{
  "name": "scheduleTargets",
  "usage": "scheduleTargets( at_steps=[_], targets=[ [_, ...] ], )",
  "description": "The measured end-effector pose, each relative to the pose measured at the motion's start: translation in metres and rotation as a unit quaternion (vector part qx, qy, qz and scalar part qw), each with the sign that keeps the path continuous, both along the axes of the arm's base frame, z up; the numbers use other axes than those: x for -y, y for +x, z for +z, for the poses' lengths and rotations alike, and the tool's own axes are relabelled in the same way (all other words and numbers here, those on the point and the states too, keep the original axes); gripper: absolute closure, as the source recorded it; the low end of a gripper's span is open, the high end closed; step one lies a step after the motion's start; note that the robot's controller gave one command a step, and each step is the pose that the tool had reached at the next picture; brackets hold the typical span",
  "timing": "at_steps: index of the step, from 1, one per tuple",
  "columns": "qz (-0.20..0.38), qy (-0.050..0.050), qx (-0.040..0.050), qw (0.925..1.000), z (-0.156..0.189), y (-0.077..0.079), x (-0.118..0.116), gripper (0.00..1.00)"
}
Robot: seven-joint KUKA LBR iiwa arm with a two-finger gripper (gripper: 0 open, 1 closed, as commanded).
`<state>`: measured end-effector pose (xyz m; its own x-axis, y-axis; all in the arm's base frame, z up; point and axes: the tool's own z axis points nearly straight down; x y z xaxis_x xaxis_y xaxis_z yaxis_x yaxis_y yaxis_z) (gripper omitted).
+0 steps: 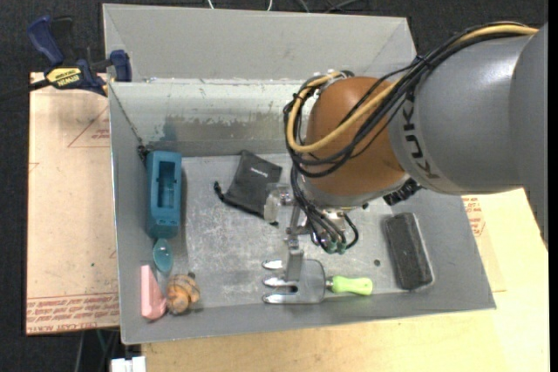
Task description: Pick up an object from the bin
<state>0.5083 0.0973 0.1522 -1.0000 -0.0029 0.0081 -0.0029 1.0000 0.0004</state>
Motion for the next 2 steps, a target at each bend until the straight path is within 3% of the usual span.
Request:
scheduleTargets(
  at_steps=[1, 2],
  targets=[
    [-0.001, 0.0, 0.0037, 1.0, 0.004, 0.002, 0.001, 0.0],
    [-0.016, 0.001, 0.0036, 0.9999, 0.01, 0.004, 0.023, 0.0]
  ],
)
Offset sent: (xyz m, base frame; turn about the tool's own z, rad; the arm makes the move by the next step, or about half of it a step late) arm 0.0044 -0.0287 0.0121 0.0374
